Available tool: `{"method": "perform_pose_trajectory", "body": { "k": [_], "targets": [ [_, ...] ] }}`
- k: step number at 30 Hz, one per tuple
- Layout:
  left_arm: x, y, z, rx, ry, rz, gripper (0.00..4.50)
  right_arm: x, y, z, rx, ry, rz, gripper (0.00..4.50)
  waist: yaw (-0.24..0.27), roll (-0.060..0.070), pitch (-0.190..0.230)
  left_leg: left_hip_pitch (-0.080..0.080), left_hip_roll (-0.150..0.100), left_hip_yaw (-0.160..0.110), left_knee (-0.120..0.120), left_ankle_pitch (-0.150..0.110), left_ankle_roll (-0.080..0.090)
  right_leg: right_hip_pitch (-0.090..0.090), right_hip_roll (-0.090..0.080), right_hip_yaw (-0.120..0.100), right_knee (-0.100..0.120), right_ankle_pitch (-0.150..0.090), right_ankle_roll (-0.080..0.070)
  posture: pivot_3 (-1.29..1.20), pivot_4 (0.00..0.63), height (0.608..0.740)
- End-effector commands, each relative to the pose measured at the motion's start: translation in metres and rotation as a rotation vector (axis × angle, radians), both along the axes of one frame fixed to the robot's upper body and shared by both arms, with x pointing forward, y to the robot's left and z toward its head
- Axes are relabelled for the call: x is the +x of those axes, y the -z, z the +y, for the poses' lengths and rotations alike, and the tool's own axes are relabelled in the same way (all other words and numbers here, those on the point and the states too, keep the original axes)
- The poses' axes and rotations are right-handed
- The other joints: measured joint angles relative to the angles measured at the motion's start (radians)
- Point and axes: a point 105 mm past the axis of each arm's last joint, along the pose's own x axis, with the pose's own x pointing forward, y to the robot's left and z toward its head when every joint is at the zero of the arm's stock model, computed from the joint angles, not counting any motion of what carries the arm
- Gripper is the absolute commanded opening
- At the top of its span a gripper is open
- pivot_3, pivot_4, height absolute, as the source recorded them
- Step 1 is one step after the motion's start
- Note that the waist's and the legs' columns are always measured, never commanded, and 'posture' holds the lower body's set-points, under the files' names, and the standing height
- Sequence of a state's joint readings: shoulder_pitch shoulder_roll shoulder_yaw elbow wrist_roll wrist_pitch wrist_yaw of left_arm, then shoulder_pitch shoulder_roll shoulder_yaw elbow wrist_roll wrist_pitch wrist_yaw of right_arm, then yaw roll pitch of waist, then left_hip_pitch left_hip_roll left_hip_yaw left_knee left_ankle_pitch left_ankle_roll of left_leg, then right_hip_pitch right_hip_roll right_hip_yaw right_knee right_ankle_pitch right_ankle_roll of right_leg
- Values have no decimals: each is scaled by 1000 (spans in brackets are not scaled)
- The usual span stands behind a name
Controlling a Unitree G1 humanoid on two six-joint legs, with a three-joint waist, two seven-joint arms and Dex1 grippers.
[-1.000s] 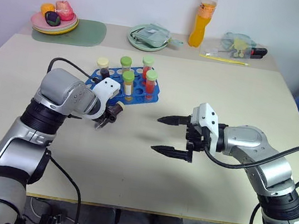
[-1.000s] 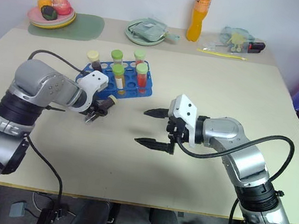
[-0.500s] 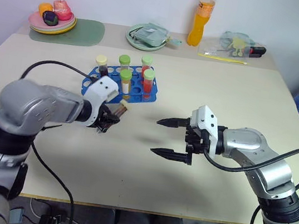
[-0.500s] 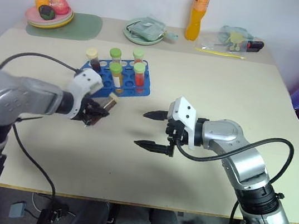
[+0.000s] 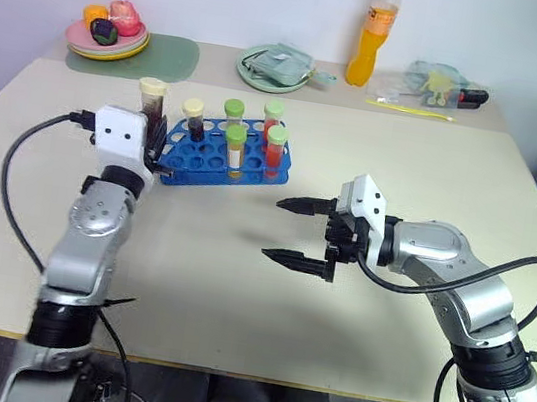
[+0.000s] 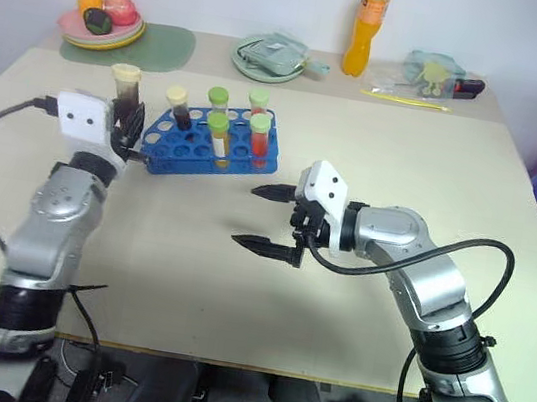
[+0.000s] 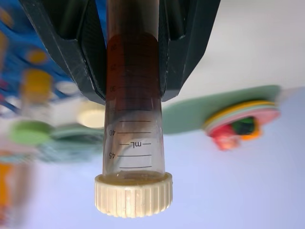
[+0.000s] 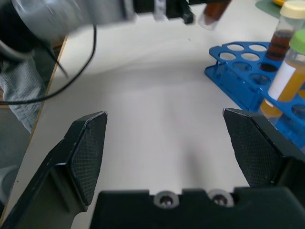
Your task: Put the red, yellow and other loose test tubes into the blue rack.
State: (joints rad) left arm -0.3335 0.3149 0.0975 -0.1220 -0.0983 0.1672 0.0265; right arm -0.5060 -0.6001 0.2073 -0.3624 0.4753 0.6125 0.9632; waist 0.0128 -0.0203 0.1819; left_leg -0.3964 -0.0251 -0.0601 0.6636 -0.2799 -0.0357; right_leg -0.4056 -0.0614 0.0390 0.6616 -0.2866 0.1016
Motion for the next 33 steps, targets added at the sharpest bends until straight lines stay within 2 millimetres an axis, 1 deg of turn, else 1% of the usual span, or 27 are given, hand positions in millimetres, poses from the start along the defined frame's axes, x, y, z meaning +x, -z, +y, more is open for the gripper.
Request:
{"method": "perform_pose_trajectory", "body": {
  "k": [1, 4, 9, 15, 22, 27, 33],
  "targets": [
    [8, -13, -19, 14, 27, -185, 887, 2, -13, 3, 24, -5, -43, 4310, 3, 0, 0, 0, 0, 0, 0, 0, 0, 0, 0, 0, 0, 0, 0, 0, 150, 729],
    [17, -5, -32, 11, 76, -209, 887, 2, -14, 3, 27, -1, -49, 4310, 0, 0, 0, -1, -1, 0, 1, 0, 1, 0, 0, -1, 0, 0, 1, 0, 150, 729],
    [27, 7, -44, 13, 122, -218, 887, 3, -15, 4, 31, 8, -53, 4310, -4, 0, 0, -3, 0, 0, 1, -1, 1, -3, 0, -1, 0, 1, 1, 0, 150, 729],
    [30, 13, -41, -13, 108, -232, 887, 3, -16, 3, 36, 21, -59, 4310, -2, 0, 0, -3, -1, 0, 1, -1, 1, -3, 1, -1, 1, 1, 1, 0, 150, 729],
    [27, 31, -43, -62, 129, -197, 887, 3, -17, 3, 41, 23, -60, 4310, -2, 0, 0, -3, -1, 0, 1, -1, 1, -3, 1, -1, 1, 1, 1, 0, 150, 729],
    [27, 36, -43, -64, 127, -193, 887, 4, -18, 4, 41, 22, -63, 4310, -3, 0, 0, -2, -1, 0, 1, -1, 1, -2, 3, -1, 1, 1, 1, 0, 150, 729],
    [27, 40, -36, -56, 96, -194, 887, 5, -19, 4, 41, 23, -66, 4310, -3, 0, 0, -2, -1, 0, 1, -1, 1, -2, 3, -1, 1, 1, 1, 0, 150, 729]
  ]
}}
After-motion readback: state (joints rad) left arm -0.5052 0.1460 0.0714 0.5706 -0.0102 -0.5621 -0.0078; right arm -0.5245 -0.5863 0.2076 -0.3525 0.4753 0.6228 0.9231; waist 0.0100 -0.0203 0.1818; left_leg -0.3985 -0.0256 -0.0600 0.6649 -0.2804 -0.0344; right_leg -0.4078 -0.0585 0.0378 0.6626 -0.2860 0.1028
